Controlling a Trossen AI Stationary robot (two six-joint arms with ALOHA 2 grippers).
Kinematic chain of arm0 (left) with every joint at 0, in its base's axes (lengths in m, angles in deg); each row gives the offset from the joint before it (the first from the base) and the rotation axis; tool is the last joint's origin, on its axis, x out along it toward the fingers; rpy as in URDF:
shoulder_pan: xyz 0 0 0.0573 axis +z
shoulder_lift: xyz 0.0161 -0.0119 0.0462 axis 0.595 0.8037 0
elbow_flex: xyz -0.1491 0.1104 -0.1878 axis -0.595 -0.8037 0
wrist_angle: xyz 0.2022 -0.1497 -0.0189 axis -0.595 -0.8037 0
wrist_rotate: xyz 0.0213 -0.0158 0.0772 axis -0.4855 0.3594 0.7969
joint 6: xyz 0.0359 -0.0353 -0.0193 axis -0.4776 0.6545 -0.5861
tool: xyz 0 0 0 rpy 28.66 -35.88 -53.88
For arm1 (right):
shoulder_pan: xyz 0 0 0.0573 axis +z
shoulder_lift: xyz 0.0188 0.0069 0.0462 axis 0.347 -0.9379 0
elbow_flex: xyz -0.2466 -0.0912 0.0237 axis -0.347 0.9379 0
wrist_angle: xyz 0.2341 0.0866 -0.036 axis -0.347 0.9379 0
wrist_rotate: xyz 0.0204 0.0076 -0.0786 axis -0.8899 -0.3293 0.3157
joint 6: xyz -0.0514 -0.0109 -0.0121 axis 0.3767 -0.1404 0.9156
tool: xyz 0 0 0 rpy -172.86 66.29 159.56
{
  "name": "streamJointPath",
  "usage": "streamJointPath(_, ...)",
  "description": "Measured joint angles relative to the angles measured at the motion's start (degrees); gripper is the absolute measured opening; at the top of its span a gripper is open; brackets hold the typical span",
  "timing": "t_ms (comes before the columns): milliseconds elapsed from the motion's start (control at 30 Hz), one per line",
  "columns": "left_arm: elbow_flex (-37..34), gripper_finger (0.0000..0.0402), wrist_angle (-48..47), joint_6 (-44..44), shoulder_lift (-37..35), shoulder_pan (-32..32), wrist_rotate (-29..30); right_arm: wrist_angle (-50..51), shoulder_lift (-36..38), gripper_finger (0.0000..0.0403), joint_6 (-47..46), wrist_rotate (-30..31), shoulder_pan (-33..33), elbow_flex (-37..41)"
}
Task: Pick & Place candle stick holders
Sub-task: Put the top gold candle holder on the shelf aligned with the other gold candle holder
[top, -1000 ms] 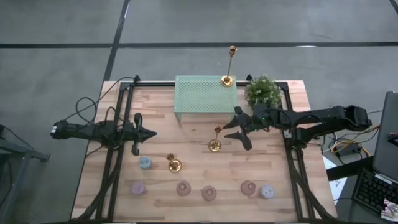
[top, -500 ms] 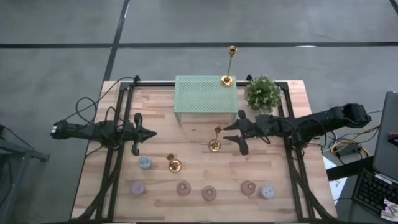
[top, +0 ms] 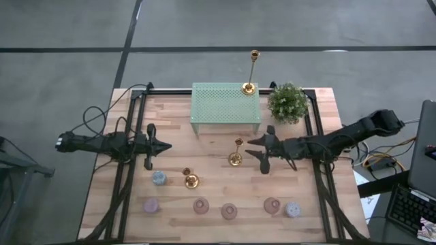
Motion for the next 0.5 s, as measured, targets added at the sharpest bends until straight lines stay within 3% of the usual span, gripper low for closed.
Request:
streamJointPath(300, 0.0, 0.0010, 0.2, 0.0, 0.1, 0.0, 0.0, -10.8, -11.6, 0.0183, -1.0, 10.0, 3.4, 0.0)
streamJointPath(500, 0.0, 0.0010, 0.3, 0.0, 0.1, 0.0, 0.0, -20.2, -16.2, 0.0189, -0.8, 10.3, 4.5, 0.0)
